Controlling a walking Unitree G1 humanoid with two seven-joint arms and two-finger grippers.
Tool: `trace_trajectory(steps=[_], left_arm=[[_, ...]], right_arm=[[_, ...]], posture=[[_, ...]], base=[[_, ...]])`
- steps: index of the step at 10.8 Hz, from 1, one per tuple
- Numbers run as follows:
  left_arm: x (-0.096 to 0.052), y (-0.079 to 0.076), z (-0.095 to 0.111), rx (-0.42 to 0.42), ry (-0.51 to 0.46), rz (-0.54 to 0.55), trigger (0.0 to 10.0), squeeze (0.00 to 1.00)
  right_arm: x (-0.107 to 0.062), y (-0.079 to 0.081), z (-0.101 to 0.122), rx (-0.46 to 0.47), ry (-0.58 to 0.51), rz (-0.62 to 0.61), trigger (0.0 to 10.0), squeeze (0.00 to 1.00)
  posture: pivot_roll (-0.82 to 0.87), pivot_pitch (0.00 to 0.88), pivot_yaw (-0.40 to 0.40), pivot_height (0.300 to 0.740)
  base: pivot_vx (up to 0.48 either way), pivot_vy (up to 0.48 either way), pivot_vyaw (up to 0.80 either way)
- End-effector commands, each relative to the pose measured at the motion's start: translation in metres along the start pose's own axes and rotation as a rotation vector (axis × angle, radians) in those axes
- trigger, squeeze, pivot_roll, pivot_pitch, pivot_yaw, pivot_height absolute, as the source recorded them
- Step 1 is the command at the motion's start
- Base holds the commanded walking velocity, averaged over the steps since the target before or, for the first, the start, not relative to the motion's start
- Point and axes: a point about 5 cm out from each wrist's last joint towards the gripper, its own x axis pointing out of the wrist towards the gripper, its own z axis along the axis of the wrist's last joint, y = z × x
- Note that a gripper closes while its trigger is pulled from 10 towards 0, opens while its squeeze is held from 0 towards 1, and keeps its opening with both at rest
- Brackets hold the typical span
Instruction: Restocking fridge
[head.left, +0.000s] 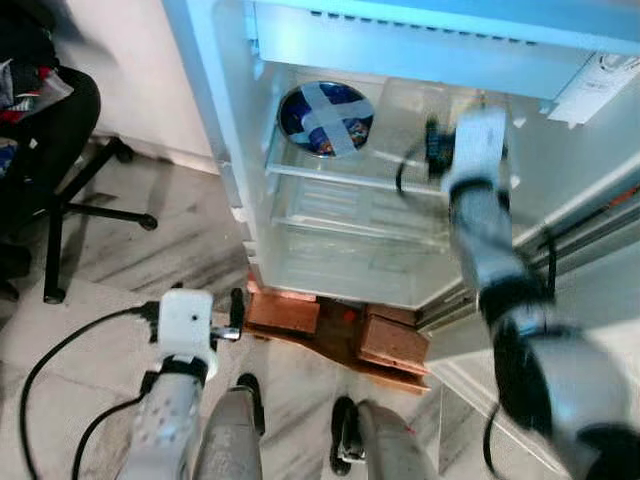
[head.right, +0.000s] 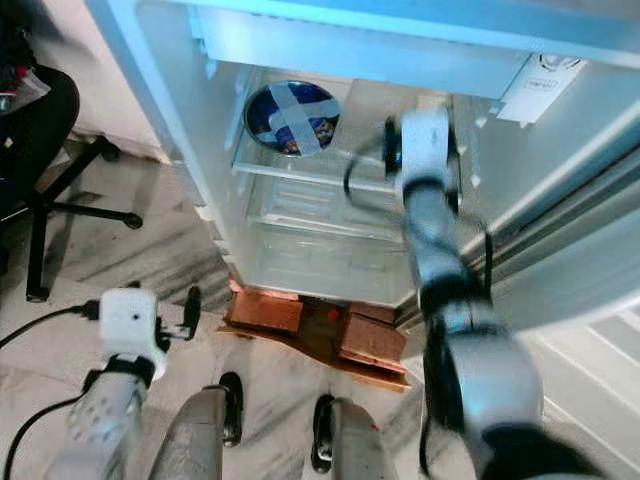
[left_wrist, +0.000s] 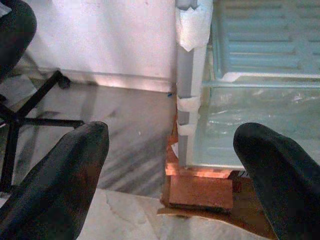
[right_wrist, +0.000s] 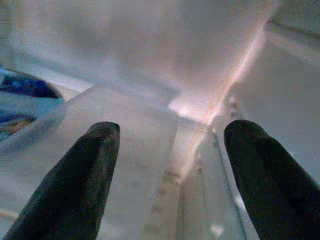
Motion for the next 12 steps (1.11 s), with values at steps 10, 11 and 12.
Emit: trace_trajectory(steps=[10,11,12], left_arm=[[0.032,-0.007,-0.007,0.053,-0.051,-0.032,10.0,0.0],[0.035,-0.007,-0.005,0.058,-0.064,-0.043,10.0,0.0],[0.037,-0.007,-0.005,0.064,-0.068,-0.057,10.0,0.0]], right_arm=[[-0.152,0.02,-0.036,0.071,0.111,0.219,10.0,0.33],[-0.167,0.01,-0.044,0.092,0.168,0.144,10.0,0.32],[-0.18,0.004,-0.046,0.066,0.192,0.15,10.0,0.32]], posture=[[0.18,0.025,-0.014,0.74],[0.17,0.015,-0.007,0.74],[0.15,0.016,-0.003,0.74]], base=[[0.0,0.0,0.0],[0.0,0.0,0.0],[0.0,0.0,0.0]])
